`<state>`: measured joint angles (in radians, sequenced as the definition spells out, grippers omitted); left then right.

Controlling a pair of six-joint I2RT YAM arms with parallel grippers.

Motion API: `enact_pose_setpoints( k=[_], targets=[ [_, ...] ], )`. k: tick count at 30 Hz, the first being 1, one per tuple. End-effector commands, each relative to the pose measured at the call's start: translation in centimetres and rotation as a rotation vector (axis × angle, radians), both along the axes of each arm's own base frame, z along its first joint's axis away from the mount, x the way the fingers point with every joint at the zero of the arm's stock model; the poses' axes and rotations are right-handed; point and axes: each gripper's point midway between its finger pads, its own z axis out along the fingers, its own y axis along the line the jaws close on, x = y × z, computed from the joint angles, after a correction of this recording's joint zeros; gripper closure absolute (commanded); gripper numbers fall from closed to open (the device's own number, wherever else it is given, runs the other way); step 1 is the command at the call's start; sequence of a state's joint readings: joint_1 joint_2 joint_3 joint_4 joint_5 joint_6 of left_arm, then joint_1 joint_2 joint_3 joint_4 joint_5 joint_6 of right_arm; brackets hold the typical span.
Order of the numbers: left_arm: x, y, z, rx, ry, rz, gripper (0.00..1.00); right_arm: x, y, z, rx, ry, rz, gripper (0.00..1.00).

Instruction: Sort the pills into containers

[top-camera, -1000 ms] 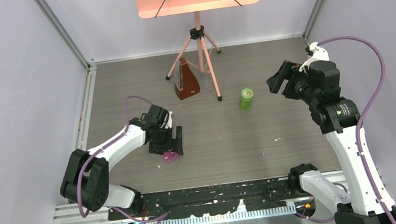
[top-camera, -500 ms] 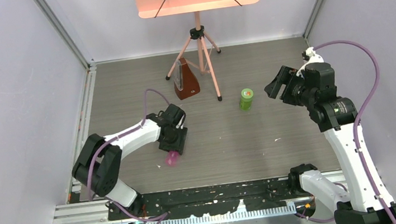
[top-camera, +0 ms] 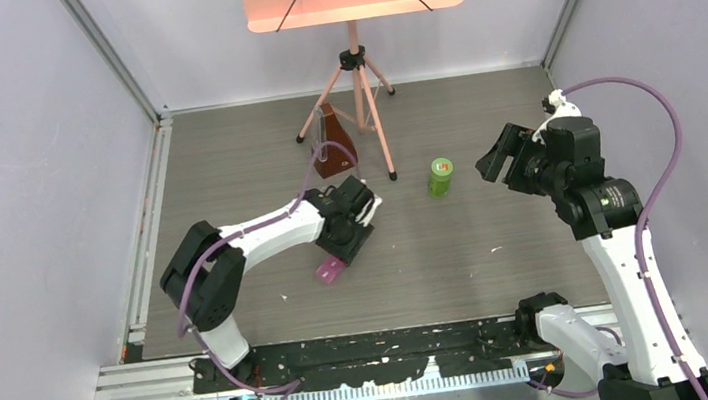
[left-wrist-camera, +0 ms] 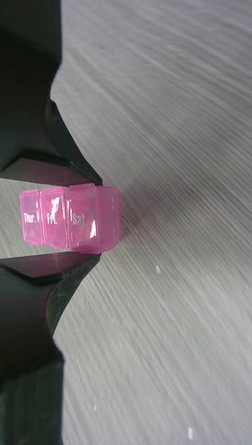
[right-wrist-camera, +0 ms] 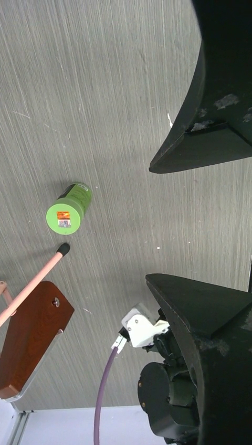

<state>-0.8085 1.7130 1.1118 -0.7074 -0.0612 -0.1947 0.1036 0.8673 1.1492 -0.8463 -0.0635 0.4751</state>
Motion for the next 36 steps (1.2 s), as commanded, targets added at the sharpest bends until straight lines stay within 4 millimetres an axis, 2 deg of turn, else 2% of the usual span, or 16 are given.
enact_pose_setpoints(
  k=[1, 4, 8, 12, 15, 19, 20, 23, 25, 28, 31, 35, 36],
  targets=[
    [0.7, -5.0, 2.0, -0.058, -0.071, -0.342, 0.88, 0.1, -0.5, -0.2, -0.042, -0.008, -0.002, 0.23],
    [0.2, -7.5, 2.0, -0.066, -0.053, -0.501, 0.83, 0.5, -1.0, -1.4, -0.067, 0.028, -0.020, 0.23],
    [0.0, -9.1, 1.2, -0.080, -0.002, -0.558, 0.77, 1.3, -1.3, -2.3, -0.087, 0.044, -0.036, 0.24],
    [0.8, -9.9, 0.9, -0.094, -0.031, -0.553, 0.61, 2.3, -1.9, -2.6, -0.108, 0.044, -0.064, 0.24],
    [1.3, -10.3, 1.1, -0.099, -0.048, -0.536, 0.53, 2.8, -2.2, -2.6, -0.123, 0.044, -0.077, 0.25],
    [1.3, -10.3, 1.9, -0.098, -0.045, -0.510, 0.26, 2.9, -2.7, -2.1, -0.178, 0.046, -0.063, 0.24],
    [1.4, -10.3, 2.2, -0.102, -0.053, -0.506, 0.22, 2.9, -2.7, -1.9, -0.192, 0.042, -0.048, 0.22],
    [2.0, -10.2, 3.2, -0.110, -0.099, -0.479, 0.19, 2.6, -2.1, -2.1, -0.209, 0.043, 0.019, 0.17],
    [2.6, -9.9, 4.9, -0.149, -0.137, -0.442, 0.20, 2.4, -1.9, -2.6, -0.213, 0.049, 0.044, 0.15],
    [3.8, -8.9, 7.8, -0.256, -0.182, -0.349, 0.21, 2.3, 0.3, -2.8, -0.154, 0.026, 0.162, 0.15],
    [5.6, -6.2, 10.6, -0.364, -0.268, -0.198, 0.22, 2.2, 2.7, -2.3, -0.079, -0.014, 0.250, 0.20],
    [7.3, -2.2, 14.0, -0.488, -0.375, 0.005, 0.23, 1.7, 7.5, -0.8, -0.057, -0.100, 0.390, 0.27],
    [7.8, -1.0, 14.5, -0.508, -0.410, 0.061, 0.23, 1.4, 9.4, -0.5, -0.065, -0.125, 0.445, 0.27]
  ],
)
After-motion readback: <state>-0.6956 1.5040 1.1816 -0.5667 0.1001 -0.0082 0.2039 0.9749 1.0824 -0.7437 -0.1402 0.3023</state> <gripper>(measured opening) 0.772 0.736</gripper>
